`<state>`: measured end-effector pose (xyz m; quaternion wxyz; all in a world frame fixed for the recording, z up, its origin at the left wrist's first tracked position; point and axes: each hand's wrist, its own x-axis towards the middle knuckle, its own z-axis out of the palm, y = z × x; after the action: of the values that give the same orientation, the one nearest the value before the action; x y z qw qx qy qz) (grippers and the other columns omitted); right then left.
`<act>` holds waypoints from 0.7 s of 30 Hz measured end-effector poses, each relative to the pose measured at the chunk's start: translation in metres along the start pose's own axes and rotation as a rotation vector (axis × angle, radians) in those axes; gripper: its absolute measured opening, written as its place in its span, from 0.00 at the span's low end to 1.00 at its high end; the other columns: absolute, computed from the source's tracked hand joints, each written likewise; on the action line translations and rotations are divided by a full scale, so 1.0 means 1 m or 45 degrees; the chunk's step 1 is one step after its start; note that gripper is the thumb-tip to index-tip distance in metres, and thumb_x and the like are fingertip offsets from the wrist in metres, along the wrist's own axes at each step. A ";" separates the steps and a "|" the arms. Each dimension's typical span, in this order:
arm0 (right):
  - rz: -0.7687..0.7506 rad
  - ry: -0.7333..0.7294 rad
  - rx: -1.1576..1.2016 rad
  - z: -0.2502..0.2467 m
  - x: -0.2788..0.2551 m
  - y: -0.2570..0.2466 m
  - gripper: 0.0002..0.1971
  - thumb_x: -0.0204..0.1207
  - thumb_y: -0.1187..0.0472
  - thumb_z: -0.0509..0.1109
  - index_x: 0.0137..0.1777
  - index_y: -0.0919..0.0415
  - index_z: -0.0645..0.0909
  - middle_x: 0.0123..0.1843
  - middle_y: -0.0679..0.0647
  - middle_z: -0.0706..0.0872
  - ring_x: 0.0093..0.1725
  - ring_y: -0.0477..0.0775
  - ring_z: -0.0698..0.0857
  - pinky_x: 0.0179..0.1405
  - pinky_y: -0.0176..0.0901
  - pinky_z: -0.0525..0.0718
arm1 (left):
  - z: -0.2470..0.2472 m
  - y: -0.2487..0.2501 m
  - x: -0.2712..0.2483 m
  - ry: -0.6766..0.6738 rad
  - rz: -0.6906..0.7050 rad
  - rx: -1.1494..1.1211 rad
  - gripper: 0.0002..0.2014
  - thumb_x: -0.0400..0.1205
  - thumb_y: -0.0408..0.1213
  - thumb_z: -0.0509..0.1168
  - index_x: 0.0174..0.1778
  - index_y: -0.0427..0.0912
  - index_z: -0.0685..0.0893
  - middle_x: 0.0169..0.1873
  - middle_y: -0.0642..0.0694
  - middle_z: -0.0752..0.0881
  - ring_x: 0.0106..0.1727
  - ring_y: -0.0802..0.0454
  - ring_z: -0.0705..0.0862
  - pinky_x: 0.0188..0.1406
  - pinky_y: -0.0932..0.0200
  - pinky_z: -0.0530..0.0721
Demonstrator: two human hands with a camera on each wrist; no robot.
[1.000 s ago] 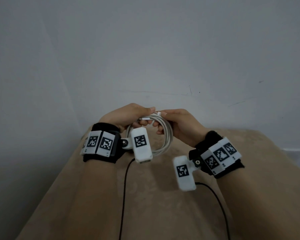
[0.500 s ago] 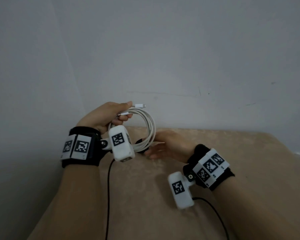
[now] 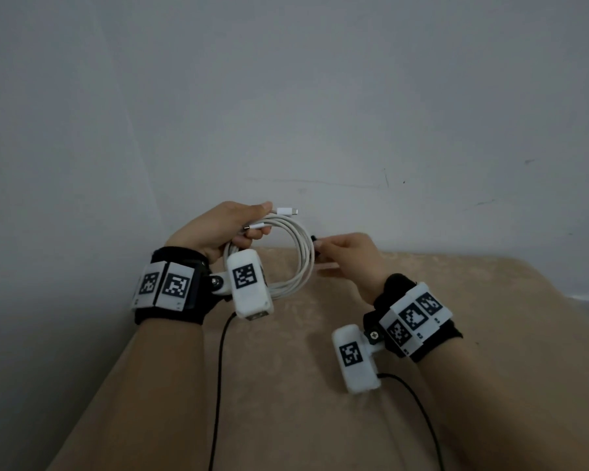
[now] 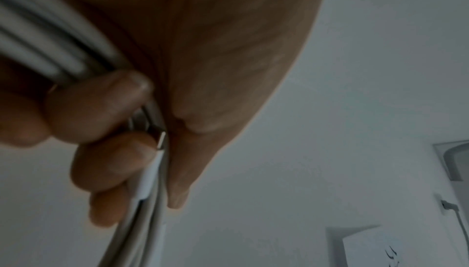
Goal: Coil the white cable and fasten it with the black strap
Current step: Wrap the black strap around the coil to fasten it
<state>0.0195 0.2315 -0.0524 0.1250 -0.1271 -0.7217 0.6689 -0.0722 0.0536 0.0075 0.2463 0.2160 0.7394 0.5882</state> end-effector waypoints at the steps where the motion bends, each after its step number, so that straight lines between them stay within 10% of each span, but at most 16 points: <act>1: -0.069 0.091 -0.037 -0.004 0.001 -0.003 0.07 0.78 0.65 0.69 0.43 0.62 0.89 0.41 0.55 0.90 0.41 0.50 0.87 0.40 0.40 0.87 | 0.003 0.000 0.001 -0.015 0.002 0.003 0.18 0.86 0.44 0.58 0.35 0.38 0.79 0.16 0.53 0.73 0.13 0.62 0.63 0.26 0.64 0.60; 10: -0.491 0.341 0.219 -0.045 -0.002 -0.037 0.11 0.70 0.79 0.71 0.44 0.63 0.87 0.45 0.60 0.91 0.47 0.59 0.90 0.54 0.52 0.87 | 0.034 0.003 0.014 -0.084 0.048 0.039 0.18 0.85 0.46 0.60 0.34 0.38 0.79 0.19 0.52 0.70 0.15 0.60 0.61 0.26 0.61 0.66; 14: -0.455 -0.020 0.631 -0.051 -0.012 -0.052 0.15 0.70 0.76 0.71 0.56 0.64 0.82 0.44 0.60 0.92 0.40 0.55 0.90 0.44 0.41 0.87 | 0.044 0.003 0.016 0.003 0.102 0.071 0.19 0.86 0.46 0.60 0.33 0.38 0.80 0.18 0.53 0.72 0.15 0.59 0.61 0.27 0.60 0.66; 21: -0.280 0.012 -0.056 -0.021 -0.020 -0.051 0.15 0.67 0.73 0.76 0.40 0.61 0.72 0.36 0.69 0.89 0.37 0.68 0.91 0.43 0.60 0.89 | 0.061 0.009 0.019 0.179 0.290 0.035 0.17 0.86 0.46 0.59 0.43 0.36 0.83 0.27 0.46 0.77 0.28 0.50 0.70 0.30 0.59 0.71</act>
<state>0.0452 0.2405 0.0002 0.1983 -0.0530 -0.7452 0.6345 -0.0493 0.1136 0.0024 0.1227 0.2601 0.7334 0.6160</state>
